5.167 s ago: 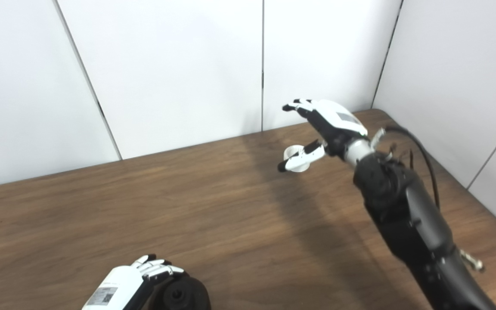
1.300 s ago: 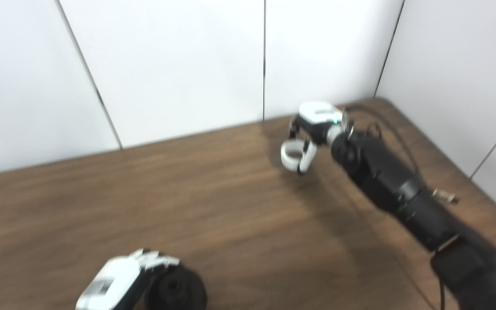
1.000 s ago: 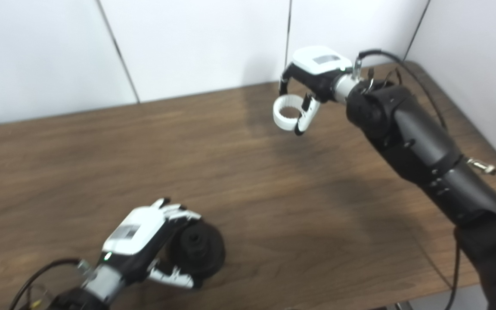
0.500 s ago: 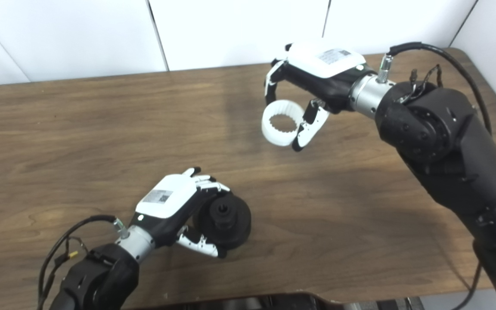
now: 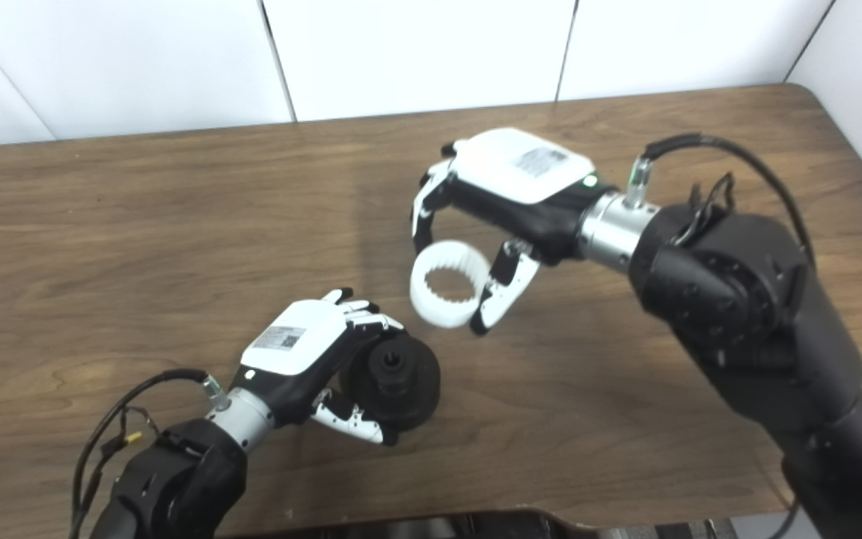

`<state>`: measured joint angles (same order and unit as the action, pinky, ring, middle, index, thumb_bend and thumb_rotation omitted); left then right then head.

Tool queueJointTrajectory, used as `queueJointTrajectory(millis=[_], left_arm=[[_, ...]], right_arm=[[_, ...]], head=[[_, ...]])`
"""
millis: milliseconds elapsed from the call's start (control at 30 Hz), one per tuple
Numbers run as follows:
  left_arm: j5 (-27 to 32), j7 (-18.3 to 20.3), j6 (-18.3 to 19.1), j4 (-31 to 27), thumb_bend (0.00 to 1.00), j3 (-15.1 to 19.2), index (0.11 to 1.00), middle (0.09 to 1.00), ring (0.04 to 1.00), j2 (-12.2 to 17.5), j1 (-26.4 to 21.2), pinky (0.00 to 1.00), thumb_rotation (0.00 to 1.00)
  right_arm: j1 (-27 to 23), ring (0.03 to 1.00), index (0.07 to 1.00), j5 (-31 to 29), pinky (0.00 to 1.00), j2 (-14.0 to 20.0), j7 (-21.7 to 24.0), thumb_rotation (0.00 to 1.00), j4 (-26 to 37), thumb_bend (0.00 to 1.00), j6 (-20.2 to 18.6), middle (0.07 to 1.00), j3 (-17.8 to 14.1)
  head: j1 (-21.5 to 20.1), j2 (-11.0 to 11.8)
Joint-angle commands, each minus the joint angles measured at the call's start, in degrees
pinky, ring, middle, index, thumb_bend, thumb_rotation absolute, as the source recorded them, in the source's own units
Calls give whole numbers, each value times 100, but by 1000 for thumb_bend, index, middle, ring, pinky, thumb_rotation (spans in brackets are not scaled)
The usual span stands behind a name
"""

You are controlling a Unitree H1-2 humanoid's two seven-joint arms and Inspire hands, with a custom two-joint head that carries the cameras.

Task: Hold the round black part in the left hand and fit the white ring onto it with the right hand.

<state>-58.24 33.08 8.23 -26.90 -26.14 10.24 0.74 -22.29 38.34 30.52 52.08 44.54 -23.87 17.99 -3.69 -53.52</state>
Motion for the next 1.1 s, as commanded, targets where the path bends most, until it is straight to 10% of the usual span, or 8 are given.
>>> queueJointTrajectory(millis=[0, 1067], left_arm=[[-146, 49, -1, 54, 525, -30, 480, 780, 893, 5, -77, 1000, 55], [-138, 4, 83, 118, 525, -20, 480, 768, 886, -174, -93, 1000, 53]], right_arm=[[-98, 862, 481, 135, 956, -16, -61, 142, 154, 526, 169, 752, -15], [562, 889, 481, 551, 966, -743, -336, 138, -363, 526, 995, 766, 253]], head=[[7, 3], [146, -20]])
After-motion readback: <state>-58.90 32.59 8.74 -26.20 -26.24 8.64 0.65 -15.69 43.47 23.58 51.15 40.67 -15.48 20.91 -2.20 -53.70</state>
